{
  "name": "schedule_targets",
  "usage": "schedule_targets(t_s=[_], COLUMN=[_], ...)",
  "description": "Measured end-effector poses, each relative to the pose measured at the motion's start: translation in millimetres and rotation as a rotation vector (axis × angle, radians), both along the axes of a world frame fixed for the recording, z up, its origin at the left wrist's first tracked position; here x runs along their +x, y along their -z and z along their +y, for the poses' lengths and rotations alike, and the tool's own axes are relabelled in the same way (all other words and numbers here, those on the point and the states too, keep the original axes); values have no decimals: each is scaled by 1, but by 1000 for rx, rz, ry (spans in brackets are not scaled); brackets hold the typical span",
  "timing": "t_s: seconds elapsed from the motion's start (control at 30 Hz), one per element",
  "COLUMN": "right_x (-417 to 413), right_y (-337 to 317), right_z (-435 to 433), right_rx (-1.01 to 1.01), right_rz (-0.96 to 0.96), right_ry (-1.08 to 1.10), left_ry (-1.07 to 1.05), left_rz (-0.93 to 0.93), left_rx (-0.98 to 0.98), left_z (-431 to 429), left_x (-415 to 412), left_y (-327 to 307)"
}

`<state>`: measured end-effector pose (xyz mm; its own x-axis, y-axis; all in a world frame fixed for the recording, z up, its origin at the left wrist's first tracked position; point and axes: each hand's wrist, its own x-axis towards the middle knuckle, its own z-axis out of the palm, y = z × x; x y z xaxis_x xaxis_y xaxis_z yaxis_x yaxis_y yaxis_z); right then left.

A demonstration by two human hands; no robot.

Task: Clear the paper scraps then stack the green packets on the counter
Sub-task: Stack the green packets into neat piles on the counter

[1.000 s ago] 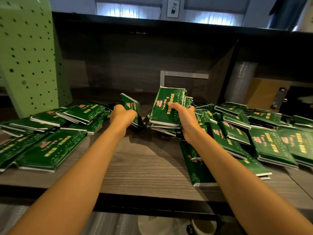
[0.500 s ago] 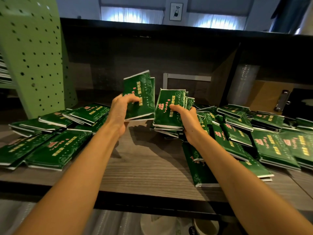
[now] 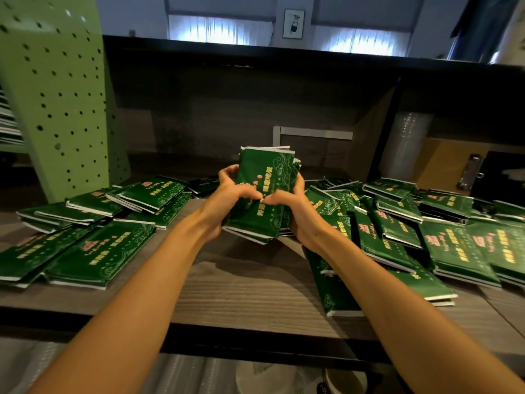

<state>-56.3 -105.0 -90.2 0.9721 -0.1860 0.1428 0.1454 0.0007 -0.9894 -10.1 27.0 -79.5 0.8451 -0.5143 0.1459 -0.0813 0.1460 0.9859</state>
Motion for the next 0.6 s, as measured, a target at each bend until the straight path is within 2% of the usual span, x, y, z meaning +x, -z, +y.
schedule_targets(t_s=[0.2, 0.33, 0.43, 0.6], right_x=[1, 6, 4, -4], right_y=[-2, -1, 0, -3], right_z=[-1, -5, -2, 4], right_rx=[-12, -31, -97, -136], right_rz=[-47, -4, 52, 39], right_ry=[-122, -237, -306, -284], left_ry=[107, 58, 80, 99], left_rz=[87, -33, -47, -122], left_rx=[-81, -52, -75, -147], left_z=[10, 18, 27, 27], left_x=[-5, -7, -9, -18], left_y=[-8, -8, 1, 6])
